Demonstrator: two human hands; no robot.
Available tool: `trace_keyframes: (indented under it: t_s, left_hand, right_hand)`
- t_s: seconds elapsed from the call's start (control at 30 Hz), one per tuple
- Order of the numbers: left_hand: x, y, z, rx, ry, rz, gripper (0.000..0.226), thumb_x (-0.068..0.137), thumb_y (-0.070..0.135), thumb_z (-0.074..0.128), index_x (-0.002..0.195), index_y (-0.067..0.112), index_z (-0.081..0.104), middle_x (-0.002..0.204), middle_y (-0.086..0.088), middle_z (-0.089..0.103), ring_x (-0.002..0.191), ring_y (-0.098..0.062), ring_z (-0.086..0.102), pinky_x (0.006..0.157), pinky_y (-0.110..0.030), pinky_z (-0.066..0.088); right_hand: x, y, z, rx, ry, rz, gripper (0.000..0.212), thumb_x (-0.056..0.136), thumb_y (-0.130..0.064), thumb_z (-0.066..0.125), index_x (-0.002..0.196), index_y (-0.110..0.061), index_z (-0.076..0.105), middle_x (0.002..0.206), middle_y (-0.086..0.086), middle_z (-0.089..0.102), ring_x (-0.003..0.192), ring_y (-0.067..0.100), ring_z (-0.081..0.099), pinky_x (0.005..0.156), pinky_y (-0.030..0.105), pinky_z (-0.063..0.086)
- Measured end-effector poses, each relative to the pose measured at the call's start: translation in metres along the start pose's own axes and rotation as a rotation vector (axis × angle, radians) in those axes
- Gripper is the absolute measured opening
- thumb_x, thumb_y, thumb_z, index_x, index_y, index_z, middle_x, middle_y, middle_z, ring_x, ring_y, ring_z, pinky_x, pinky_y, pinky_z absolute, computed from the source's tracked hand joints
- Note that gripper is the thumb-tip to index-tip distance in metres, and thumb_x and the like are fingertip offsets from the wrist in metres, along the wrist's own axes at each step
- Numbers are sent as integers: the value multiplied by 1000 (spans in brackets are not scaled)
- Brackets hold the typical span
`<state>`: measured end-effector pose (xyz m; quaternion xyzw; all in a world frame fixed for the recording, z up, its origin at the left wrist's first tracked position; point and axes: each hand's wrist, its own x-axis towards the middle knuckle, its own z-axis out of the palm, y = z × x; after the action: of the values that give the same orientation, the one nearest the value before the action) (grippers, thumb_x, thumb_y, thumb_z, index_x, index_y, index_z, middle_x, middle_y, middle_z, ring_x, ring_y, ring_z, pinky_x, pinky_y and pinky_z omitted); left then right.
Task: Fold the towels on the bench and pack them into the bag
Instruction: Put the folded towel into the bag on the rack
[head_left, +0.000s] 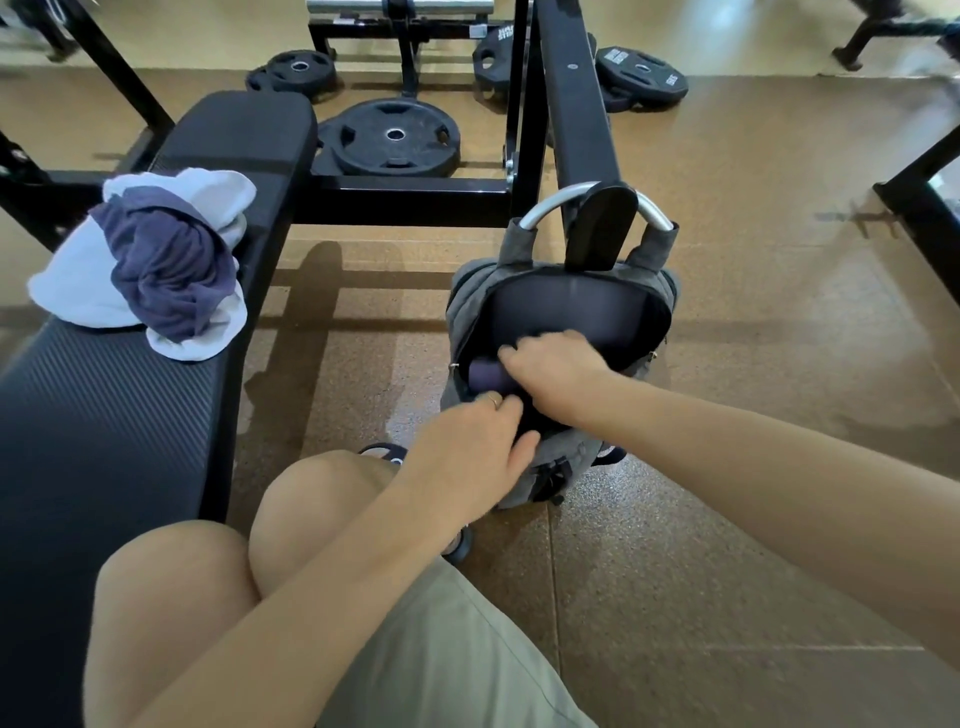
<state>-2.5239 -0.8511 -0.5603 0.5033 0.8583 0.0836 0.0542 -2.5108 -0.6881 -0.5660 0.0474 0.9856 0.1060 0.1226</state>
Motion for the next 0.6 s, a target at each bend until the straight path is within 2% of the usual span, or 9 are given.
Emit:
trace_keyframes:
  t_s: [0.07, 0.17, 0.27, 0.37, 0.47, 0.6]
  left_hand:
    - [-7, 0, 0, -23, -108, 79, 37, 105, 47, 38, 106, 17, 59, 106, -5, 61, 98, -27, 63, 73, -38, 48]
    - [-14, 4, 2, -26, -201, 139, 35, 102, 48, 42, 105, 17, 59, 107, -3, 59, 102, -25, 59, 74, -37, 44]
    - [-17, 8, 5, -16, -207, 170, 30, 101, 43, 44, 107, 17, 58, 109, -2, 57, 104, -24, 57, 80, -38, 47]
    - [-15, 9, 8, -28, -145, 201, 29, 100, 40, 47, 106, 15, 61, 106, -3, 59, 100, -25, 58, 76, -36, 44]
    - [-16, 10, 11, -43, -109, 229, 28, 98, 39, 51, 103, 15, 65, 102, -3, 61, 97, -25, 59, 72, -33, 37]
    - [-12, 1, 14, -99, -156, 219, 29, 98, 38, 50, 112, 16, 65, 109, -2, 61, 102, -24, 58, 84, -36, 45]
  right_hand:
    - [4, -12, 15, -30, -25, -24, 29, 100, -17, 48, 128, -15, 55, 127, 6, 65, 116, 31, 65, 84, 37, 49]
    - [7, -18, 37, -83, -118, 8, 32, 101, -14, 48, 130, -16, 60, 130, 5, 65, 121, 28, 63, 89, 35, 49]
    - [8, -17, 48, -134, -205, 22, 33, 101, -13, 52, 131, -18, 63, 133, 2, 64, 126, 25, 59, 94, 34, 48]
    - [12, -20, 57, -122, -212, 24, 33, 100, -14, 55, 132, -18, 62, 133, 1, 64, 126, 25, 60, 93, 34, 48]
    - [18, -22, 70, -116, -234, 20, 35, 102, -11, 48, 135, -17, 59, 134, 2, 64, 125, 25, 61, 92, 33, 48]
    - [20, -16, 79, -130, -272, 30, 37, 103, -12, 47, 138, -18, 57, 136, 2, 63, 126, 26, 60, 93, 34, 49]
